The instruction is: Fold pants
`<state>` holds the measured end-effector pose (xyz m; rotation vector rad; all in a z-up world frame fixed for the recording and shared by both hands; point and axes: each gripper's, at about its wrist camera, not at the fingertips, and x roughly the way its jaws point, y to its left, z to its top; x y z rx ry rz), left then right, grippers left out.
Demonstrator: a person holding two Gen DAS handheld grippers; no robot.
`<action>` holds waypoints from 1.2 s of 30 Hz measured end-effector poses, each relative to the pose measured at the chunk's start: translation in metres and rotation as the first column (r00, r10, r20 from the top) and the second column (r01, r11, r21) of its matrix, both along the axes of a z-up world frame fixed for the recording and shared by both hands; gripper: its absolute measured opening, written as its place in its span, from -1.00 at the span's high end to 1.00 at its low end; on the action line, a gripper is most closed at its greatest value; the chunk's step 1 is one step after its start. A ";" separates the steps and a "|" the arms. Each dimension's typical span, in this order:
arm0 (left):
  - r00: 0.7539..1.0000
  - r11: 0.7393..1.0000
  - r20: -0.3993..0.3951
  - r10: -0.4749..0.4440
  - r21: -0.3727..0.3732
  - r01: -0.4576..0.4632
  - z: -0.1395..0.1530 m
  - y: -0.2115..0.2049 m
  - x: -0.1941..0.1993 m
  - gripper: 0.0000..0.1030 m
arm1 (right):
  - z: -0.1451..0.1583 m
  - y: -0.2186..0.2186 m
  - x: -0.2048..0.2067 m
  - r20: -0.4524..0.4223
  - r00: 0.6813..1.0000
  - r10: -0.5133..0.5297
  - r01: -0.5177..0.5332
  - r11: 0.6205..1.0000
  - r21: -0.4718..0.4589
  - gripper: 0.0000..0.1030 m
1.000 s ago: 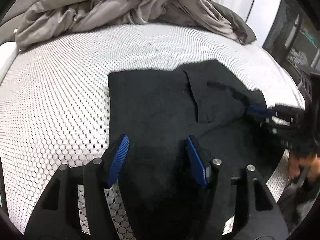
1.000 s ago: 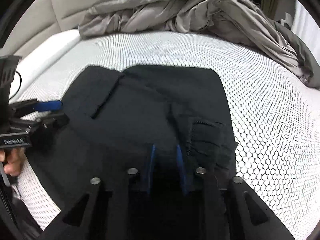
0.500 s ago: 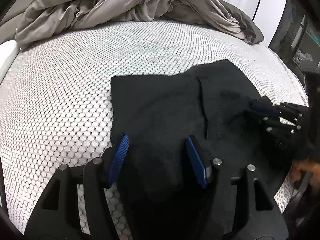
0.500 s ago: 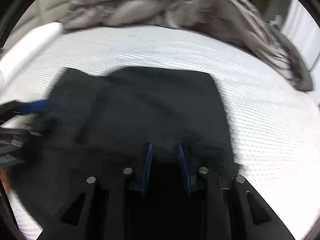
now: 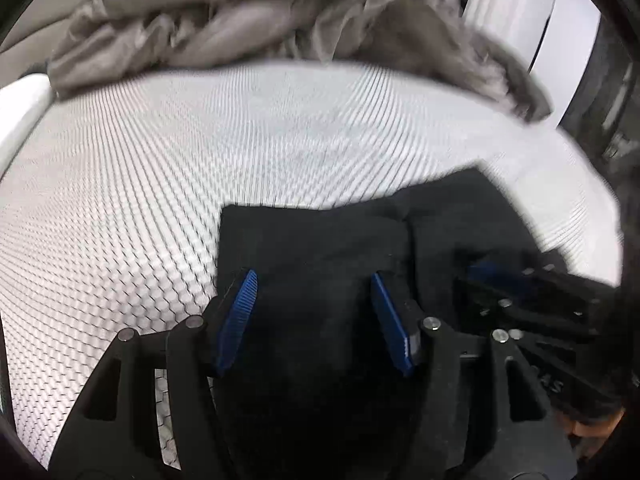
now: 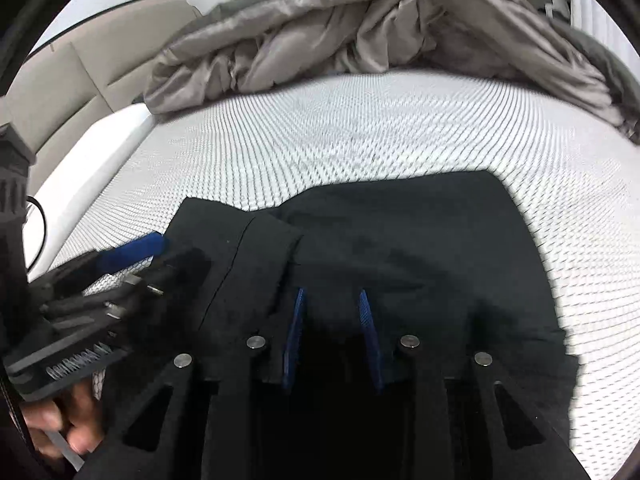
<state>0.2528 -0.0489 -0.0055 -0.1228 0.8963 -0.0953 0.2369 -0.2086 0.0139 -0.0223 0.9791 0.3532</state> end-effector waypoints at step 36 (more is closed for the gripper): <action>0.976 0.979 0.073 -0.204 0.002 0.204 0.019 -0.011 -0.105 -0.21 | 0.018 -0.007 -0.095 0.068 0.965 0.253 -0.253 0.967 -0.005 0.37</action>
